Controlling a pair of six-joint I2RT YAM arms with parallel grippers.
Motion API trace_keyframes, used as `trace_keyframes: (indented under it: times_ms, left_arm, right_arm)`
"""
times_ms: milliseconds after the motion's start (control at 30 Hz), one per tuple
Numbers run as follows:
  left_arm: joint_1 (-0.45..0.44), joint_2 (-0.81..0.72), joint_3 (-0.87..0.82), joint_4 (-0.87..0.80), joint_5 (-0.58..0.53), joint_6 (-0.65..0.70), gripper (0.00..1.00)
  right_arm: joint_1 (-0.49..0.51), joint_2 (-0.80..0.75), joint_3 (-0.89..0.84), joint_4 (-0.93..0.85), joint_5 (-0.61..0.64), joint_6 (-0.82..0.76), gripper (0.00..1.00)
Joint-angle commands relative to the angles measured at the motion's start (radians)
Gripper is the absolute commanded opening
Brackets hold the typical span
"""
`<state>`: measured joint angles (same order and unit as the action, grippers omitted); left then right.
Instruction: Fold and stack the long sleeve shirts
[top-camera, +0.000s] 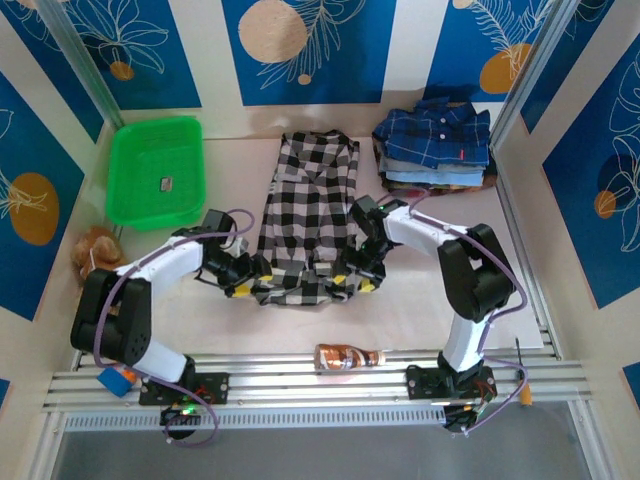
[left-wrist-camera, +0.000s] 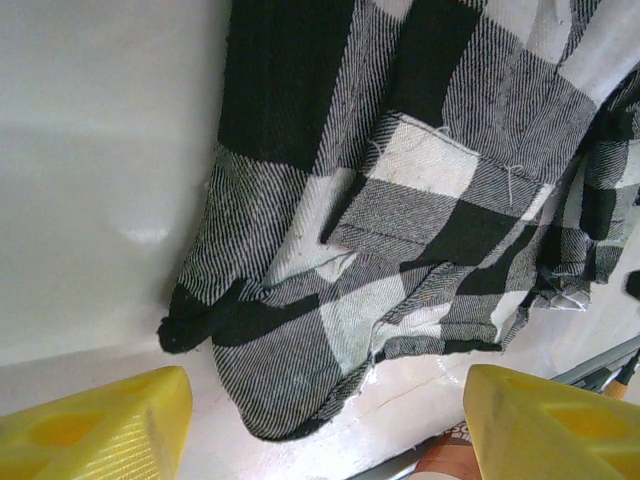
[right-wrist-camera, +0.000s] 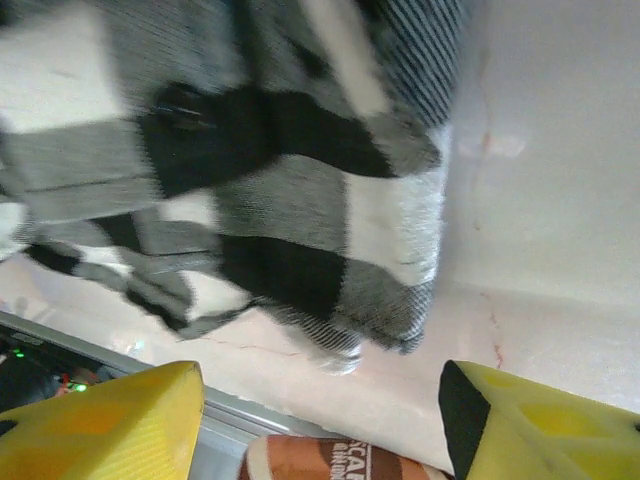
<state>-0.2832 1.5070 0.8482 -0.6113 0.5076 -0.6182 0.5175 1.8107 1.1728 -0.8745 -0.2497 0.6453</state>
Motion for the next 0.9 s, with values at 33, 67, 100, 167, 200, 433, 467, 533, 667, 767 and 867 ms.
trace_keyframes:
  times_ms: [33, 67, 100, 167, 200, 433, 467, 533, 667, 767, 867]
  left_arm:
    - [0.004, 0.030, -0.006, 0.019, 0.024, 0.028, 0.70]
    - [0.004, 0.037, -0.010, 0.025, 0.023, 0.026, 0.69]
    - [0.004, 0.044, -0.015, 0.035, 0.024, 0.020, 0.68]
    - [0.003, 0.057, -0.023, 0.054, 0.030, 0.010, 0.66]
    - [0.001, 0.063, -0.023, 0.059, 0.028, 0.007, 0.65]
    - [-0.003, 0.089, -0.026, 0.073, 0.015, 0.001, 0.61]
    - [-0.004, 0.091, -0.026, 0.067, 0.010, 0.002, 0.60]
    - [-0.006, 0.090, -0.022, 0.050, -0.003, 0.006, 0.59]
    - [-0.008, 0.054, -0.007, -0.012, -0.034, 0.010, 0.60]
    - [-0.006, 0.006, 0.023, -0.088, -0.093, 0.024, 0.65]
    - [-0.005, 0.015, 0.052, -0.125, -0.124, 0.047, 0.66]
  right_arm:
    - [0.023, 0.009, -0.017, 0.072, -0.069, 0.005, 0.63]
    - [0.027, 0.018, -0.023, 0.075, -0.066, 0.005, 0.61]
    - [0.027, 0.025, -0.032, 0.081, -0.065, 0.007, 0.61]
    - [0.029, 0.027, -0.047, 0.094, -0.065, 0.017, 0.60]
    - [0.026, 0.028, -0.050, 0.099, -0.065, 0.020, 0.59]
    - [0.024, 0.054, -0.038, 0.102, -0.066, 0.011, 0.56]
    - [0.024, 0.060, -0.038, 0.102, -0.068, 0.012, 0.56]
    - [0.024, 0.065, -0.038, 0.107, -0.070, 0.013, 0.55]
    - [0.024, 0.070, -0.040, 0.106, -0.068, 0.013, 0.54]
    - [0.024, 0.067, -0.044, 0.108, -0.067, 0.013, 0.54]
    - [0.022, 0.071, -0.044, 0.112, -0.073, 0.013, 0.54]
